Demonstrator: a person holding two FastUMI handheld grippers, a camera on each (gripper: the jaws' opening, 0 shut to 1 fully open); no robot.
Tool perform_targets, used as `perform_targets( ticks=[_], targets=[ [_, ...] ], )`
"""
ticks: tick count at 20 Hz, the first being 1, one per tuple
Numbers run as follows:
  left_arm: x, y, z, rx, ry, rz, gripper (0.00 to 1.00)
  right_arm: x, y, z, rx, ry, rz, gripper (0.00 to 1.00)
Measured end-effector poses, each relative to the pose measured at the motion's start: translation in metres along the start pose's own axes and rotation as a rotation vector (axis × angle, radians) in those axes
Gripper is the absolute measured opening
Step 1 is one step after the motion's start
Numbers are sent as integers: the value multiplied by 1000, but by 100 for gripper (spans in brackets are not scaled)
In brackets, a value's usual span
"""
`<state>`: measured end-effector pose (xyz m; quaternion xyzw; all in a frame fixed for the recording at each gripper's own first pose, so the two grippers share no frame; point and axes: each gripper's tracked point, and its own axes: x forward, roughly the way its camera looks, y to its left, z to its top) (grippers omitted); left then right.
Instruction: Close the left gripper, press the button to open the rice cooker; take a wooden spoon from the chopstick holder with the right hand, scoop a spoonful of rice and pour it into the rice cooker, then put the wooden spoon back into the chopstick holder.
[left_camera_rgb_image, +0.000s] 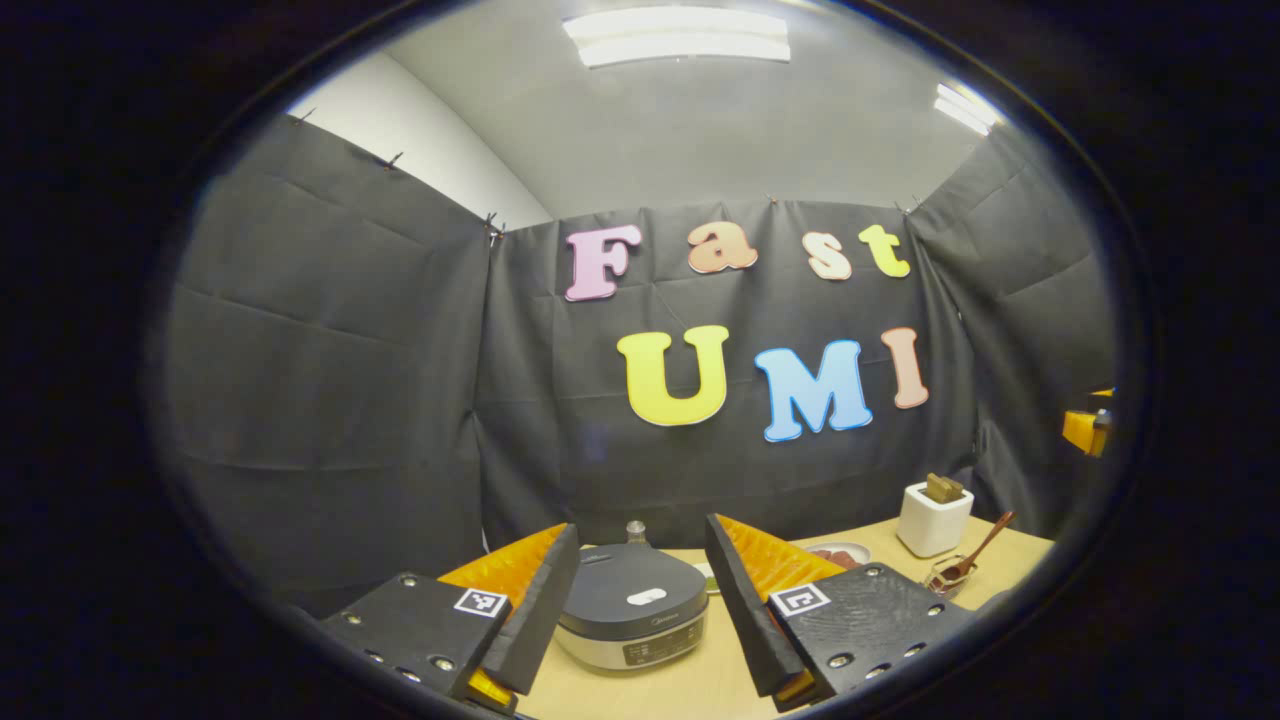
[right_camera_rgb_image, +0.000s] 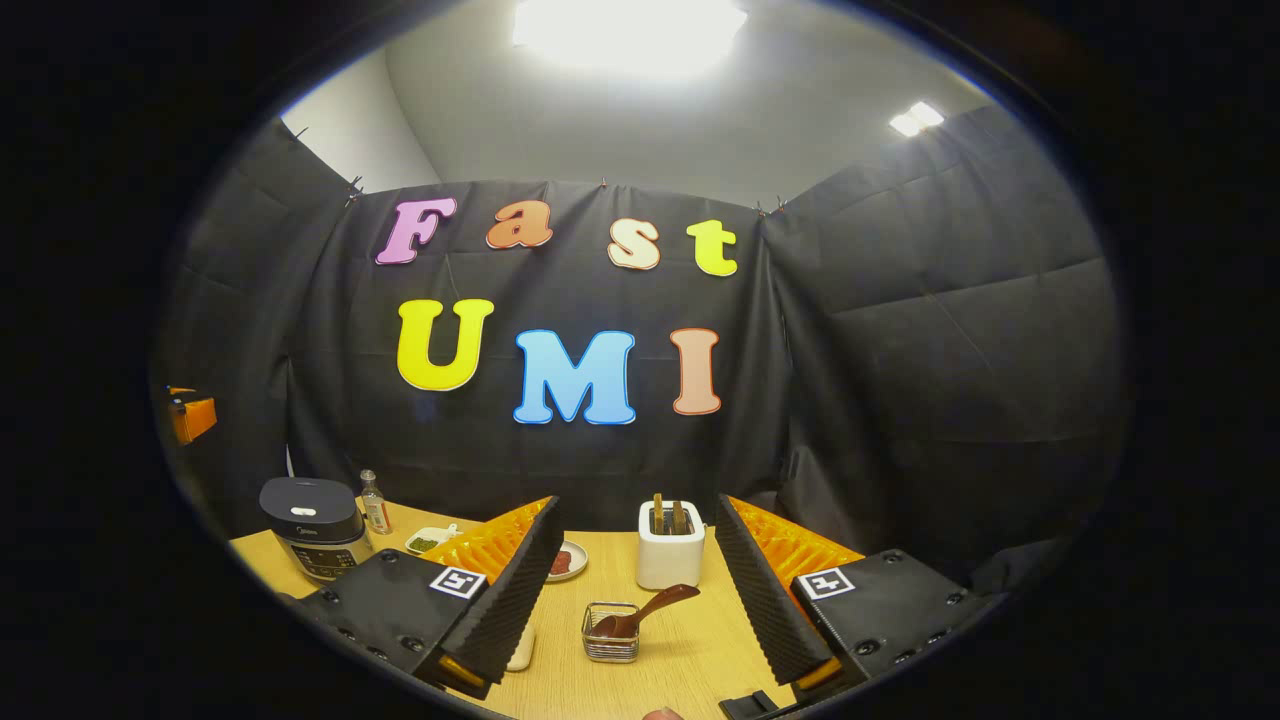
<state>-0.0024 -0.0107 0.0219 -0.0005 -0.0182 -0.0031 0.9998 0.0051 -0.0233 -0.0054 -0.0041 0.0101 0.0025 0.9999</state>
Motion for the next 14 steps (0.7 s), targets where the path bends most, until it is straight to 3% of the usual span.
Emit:
perform_targets(
  ticks=[2, 5, 13, 14],
  targets=[
    [0, -1, 0, -7, 1, -6, 80, 0, -1, 1, 0, -3, 3, 97],
    [-1, 3, 4, 17, -9, 20, 47, 0, -1, 1, 0, -2, 7, 97],
    [1, -17, 5, 5, 11, -32, 29, 3, -11, -1, -2, -6, 16, 97],
    [-2, -12, 8, 10, 12, -9, 21, 3, -13, -1, -3, -6, 19, 97]
  ],
)
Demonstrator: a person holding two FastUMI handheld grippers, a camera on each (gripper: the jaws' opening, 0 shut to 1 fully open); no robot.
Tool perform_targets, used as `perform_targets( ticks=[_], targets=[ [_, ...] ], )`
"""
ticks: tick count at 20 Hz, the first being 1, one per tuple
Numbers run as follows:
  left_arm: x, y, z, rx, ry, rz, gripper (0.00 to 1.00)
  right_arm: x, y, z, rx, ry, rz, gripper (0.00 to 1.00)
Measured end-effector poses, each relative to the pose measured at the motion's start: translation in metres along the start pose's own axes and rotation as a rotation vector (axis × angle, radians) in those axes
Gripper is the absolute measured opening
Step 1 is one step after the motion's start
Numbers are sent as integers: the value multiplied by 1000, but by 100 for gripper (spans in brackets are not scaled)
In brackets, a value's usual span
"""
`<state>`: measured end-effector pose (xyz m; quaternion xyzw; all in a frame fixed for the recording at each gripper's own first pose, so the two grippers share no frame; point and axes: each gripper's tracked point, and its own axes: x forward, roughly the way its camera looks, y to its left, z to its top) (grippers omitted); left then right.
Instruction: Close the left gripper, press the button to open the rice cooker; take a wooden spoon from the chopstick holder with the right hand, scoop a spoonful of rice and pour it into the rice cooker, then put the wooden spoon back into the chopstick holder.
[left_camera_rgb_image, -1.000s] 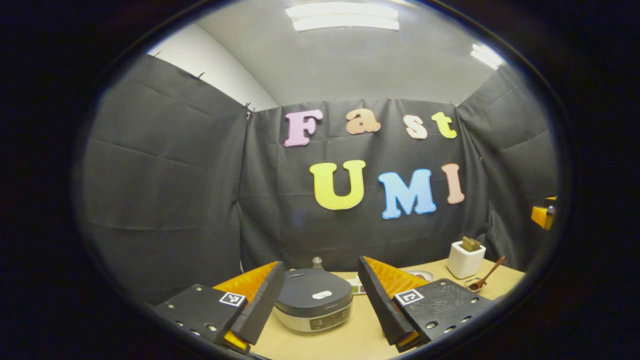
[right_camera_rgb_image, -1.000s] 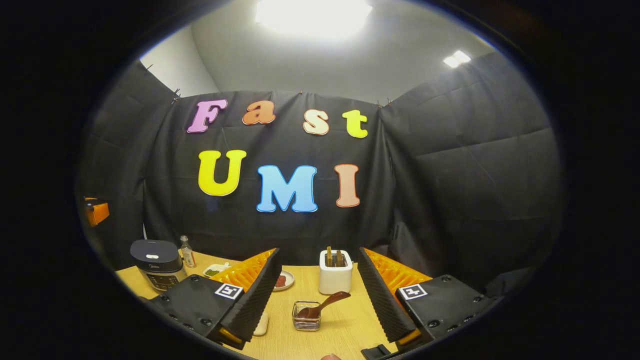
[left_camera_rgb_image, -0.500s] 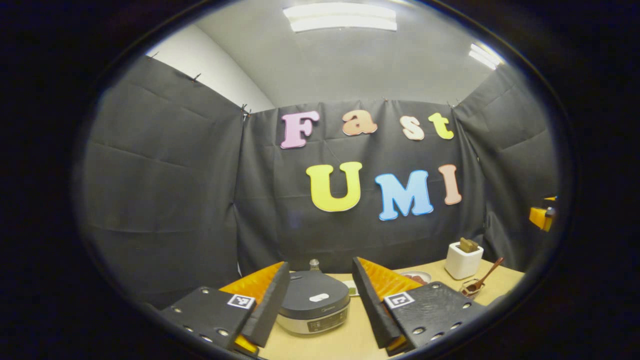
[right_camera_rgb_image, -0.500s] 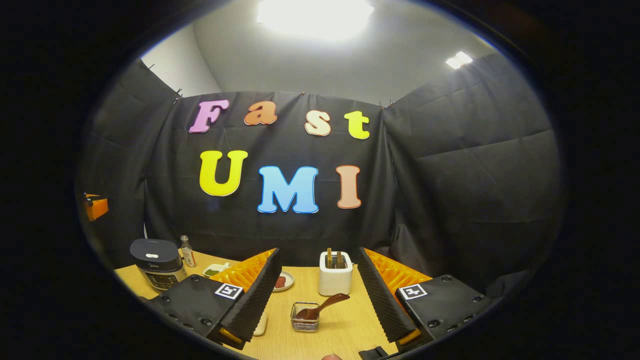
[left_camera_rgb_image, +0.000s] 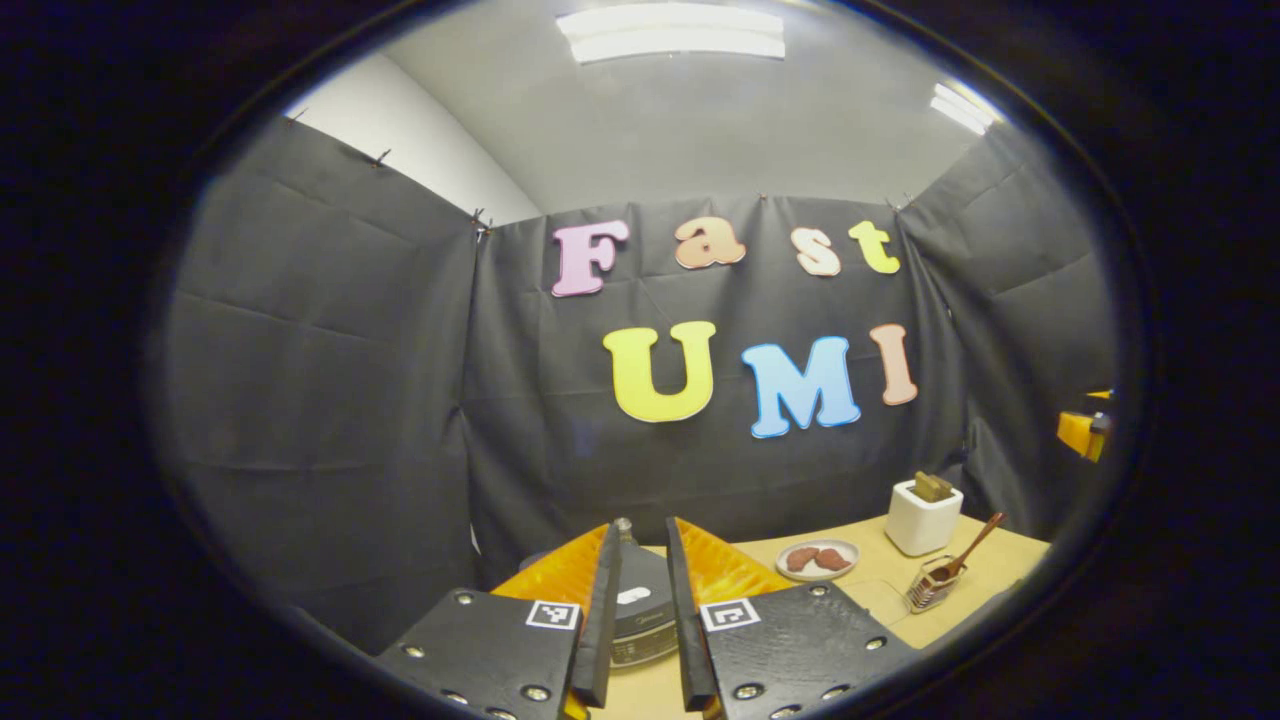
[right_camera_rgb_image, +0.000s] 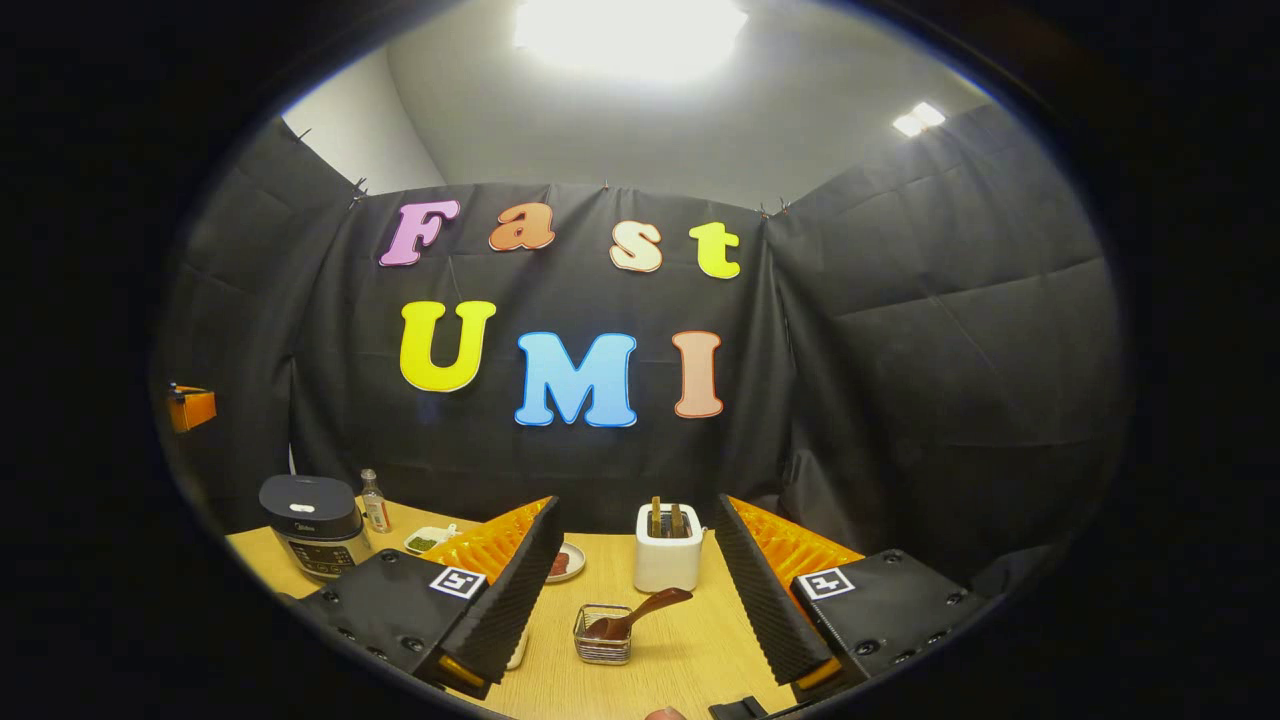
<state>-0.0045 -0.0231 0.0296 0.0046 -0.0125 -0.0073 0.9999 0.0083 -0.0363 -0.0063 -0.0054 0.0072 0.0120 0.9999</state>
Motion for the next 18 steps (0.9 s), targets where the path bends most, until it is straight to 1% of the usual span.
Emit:
perform_targets(
  ticks=[1, 3, 4, 5, 10, 14, 18],
  targets=[
    [2, 2, -1, -1, 0, 6, 13, 0, -3, 0, -2, -1, 1, 97],
    [5, -6, -2, -1, -4, 3, 9, 1, -8, 1, -6, -4, 6, 96],
    [5, 1, 2, 7, -9, 32, 9, 1, -11, 0, -8, -5, 9, 97],
    [2, -3, 3, 11, -10, 44, 0, 2, -14, -1, -9, -5, 11, 97],
    [5, -3, 4, 33, -9, 76, 1, 2, -20, -8, 5, -7, 46, 97],
    [20, 11, -9, -4, 34, 99, 1, 3, -16, -20, 26, 17, 64, 97],
    [55, 24, -24, -24, 77, 74, 0, 7, -10, -22, 28, 21, 40, 97]
  ],
)
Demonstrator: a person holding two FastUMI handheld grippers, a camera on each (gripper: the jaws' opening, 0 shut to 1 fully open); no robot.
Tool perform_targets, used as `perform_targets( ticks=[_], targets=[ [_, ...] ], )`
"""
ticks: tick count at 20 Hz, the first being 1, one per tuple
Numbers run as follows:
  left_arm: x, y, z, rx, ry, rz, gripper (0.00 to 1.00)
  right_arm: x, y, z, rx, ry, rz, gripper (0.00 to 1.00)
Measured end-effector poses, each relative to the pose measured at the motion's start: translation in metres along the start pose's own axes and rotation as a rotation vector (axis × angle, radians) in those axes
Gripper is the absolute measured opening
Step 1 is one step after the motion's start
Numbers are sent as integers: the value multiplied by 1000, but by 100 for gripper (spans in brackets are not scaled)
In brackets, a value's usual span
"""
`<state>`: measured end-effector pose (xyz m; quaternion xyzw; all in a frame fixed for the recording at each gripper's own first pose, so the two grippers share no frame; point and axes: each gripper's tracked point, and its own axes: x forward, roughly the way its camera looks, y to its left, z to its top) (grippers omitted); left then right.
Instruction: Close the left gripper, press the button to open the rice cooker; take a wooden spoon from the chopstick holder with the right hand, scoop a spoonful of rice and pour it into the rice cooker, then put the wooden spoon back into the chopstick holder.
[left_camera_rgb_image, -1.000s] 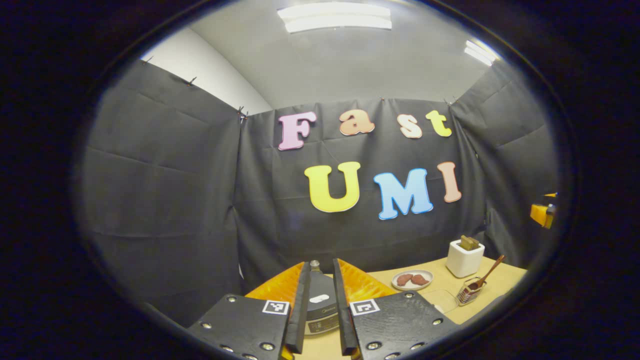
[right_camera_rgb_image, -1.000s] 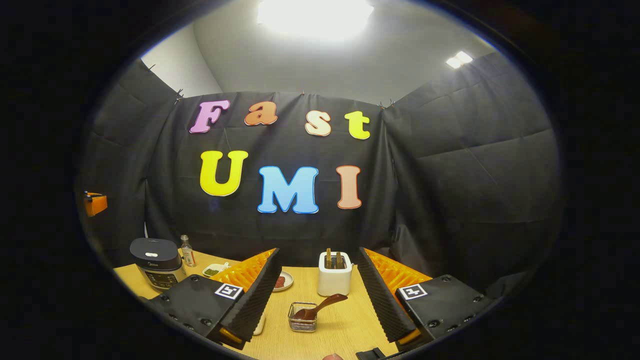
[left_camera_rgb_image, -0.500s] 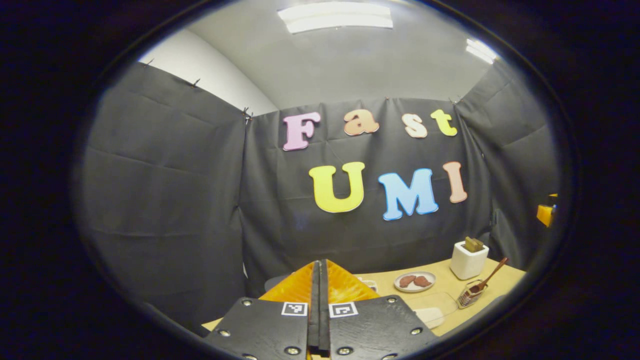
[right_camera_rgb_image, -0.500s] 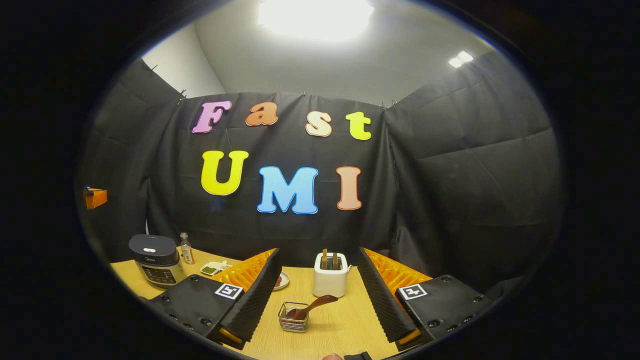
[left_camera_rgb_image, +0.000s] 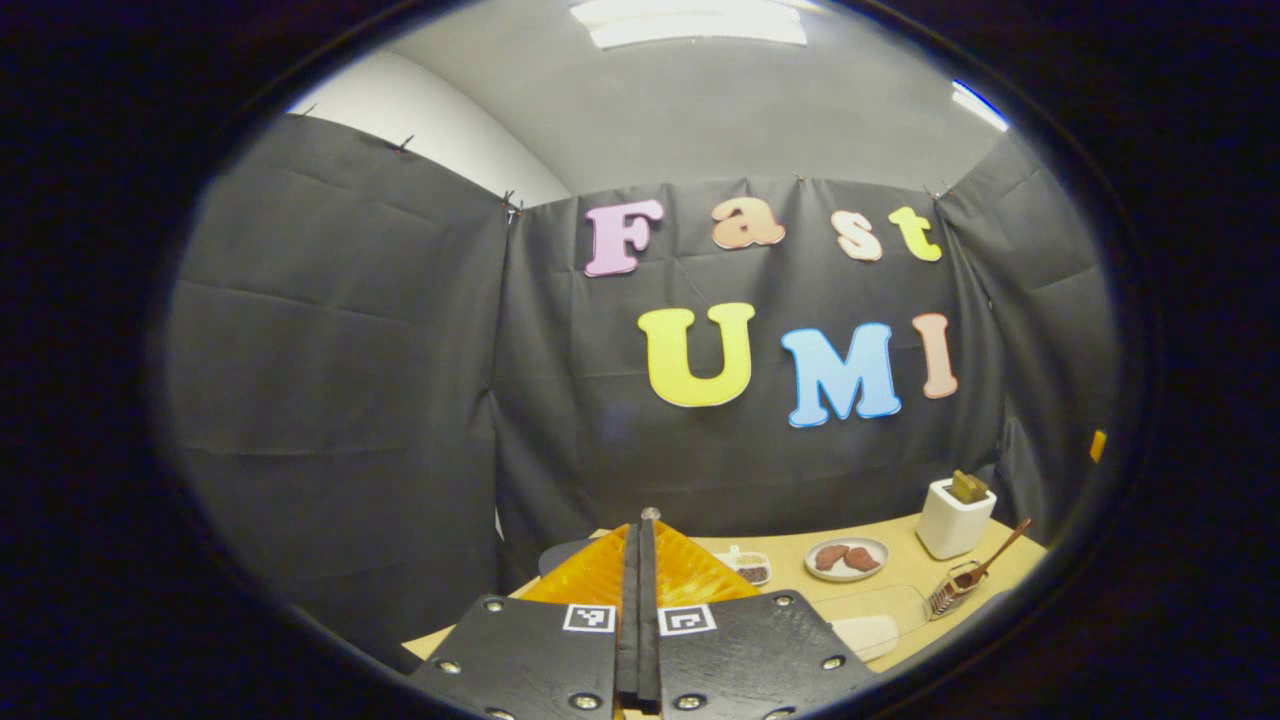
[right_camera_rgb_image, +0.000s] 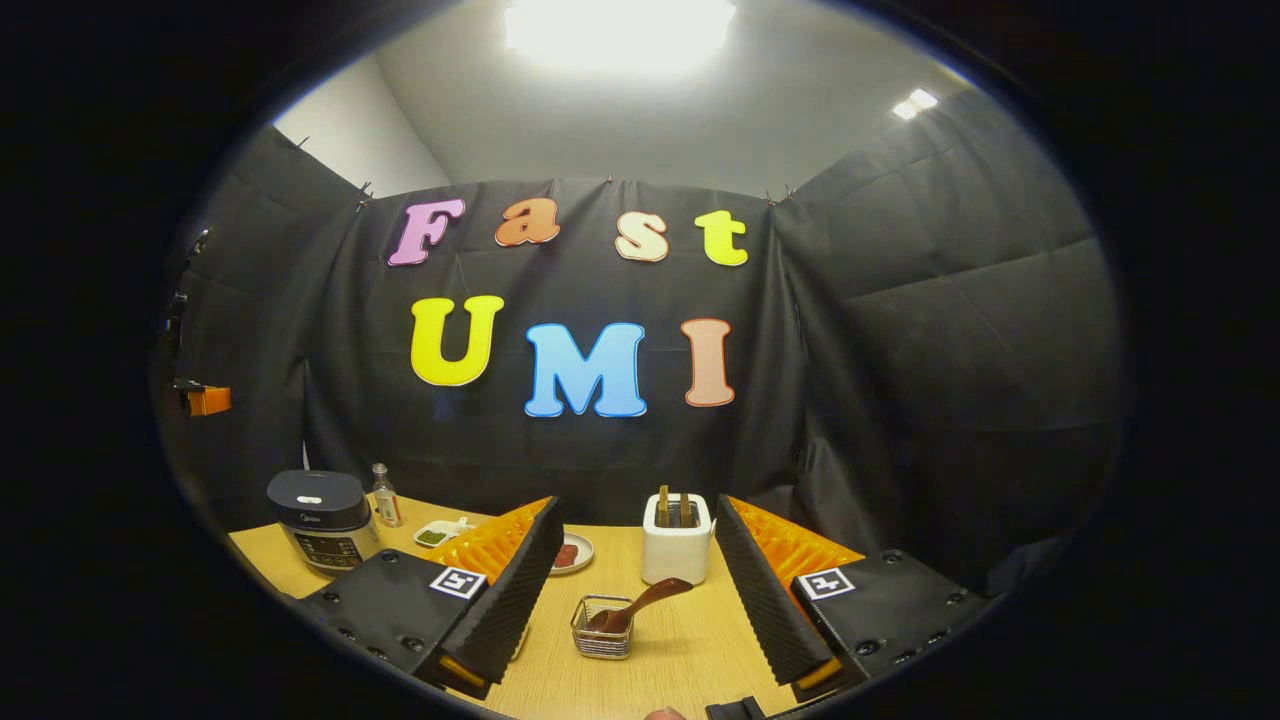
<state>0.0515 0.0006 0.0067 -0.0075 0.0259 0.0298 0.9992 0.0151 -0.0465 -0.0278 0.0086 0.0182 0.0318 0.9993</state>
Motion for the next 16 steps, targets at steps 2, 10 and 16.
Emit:
perform_targets(
  ticks=[2, 10, 16],
  targets=[
    [21, 2, -11, -18, 30, -30, 0, 3, 4, 2, 18, -2, -29, 97],
    [98, 8, -68, -55, 141, -115, 3, 10, 25, 7, 2, -16, -120, 97],
    [137, -2, -125, -59, 241, -173, 1, 9, 24, 2, -9, 7, -190, 97]
  ],
)
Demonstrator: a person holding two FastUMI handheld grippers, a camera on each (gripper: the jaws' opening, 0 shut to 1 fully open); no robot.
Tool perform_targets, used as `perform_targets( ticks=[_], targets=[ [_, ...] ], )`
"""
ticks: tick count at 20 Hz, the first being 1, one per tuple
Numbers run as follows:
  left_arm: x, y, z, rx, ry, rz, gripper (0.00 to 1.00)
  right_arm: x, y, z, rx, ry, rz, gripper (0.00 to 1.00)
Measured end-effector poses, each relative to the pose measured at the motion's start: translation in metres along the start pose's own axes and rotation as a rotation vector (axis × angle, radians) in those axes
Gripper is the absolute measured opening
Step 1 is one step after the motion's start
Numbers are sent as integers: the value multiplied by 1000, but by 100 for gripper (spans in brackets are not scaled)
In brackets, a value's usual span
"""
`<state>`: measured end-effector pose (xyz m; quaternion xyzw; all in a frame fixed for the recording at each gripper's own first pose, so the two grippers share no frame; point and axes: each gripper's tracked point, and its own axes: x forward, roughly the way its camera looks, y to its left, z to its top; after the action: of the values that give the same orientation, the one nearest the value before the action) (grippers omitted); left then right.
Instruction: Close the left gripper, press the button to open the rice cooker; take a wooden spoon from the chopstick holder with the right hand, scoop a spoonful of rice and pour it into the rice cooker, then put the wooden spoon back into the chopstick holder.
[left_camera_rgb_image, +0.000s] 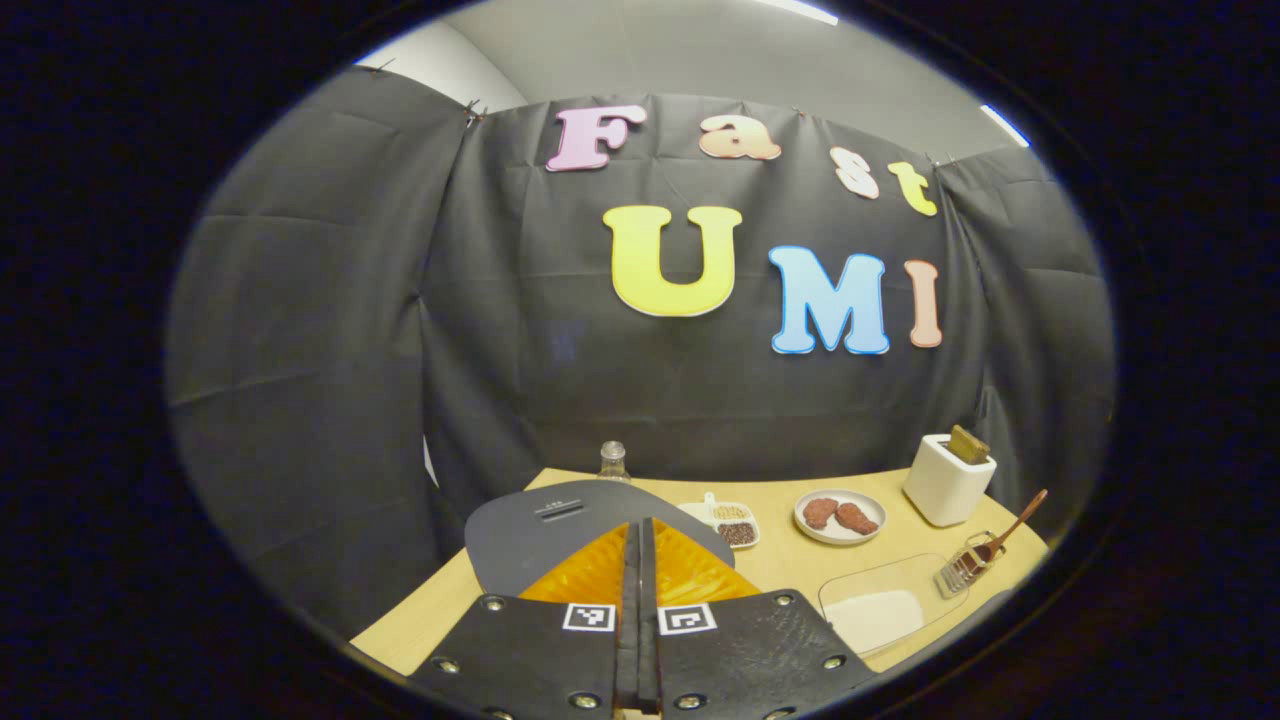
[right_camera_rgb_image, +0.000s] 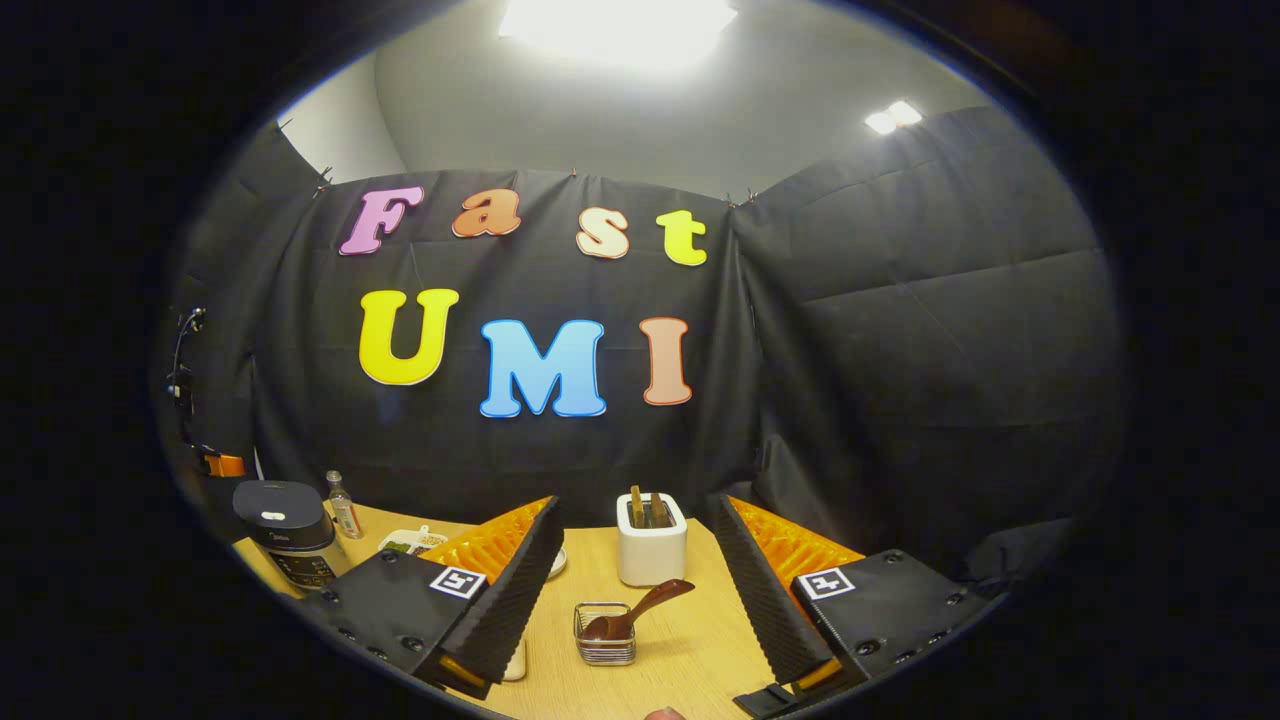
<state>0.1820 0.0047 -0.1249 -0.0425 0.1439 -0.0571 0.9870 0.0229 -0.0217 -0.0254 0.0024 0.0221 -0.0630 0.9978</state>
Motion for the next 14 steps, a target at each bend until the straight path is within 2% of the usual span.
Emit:
perform_targets(
  ticks=[9, 14],
  targets=[
    [39, -5, -69, -11, 128, -46, 0, 7, 11, -8, -60, 42, -26, 97],
    [45, -5, -78, -21, 134, -54, 1, 7, 20, -6, -75, 40, -14, 96]
  ],
)
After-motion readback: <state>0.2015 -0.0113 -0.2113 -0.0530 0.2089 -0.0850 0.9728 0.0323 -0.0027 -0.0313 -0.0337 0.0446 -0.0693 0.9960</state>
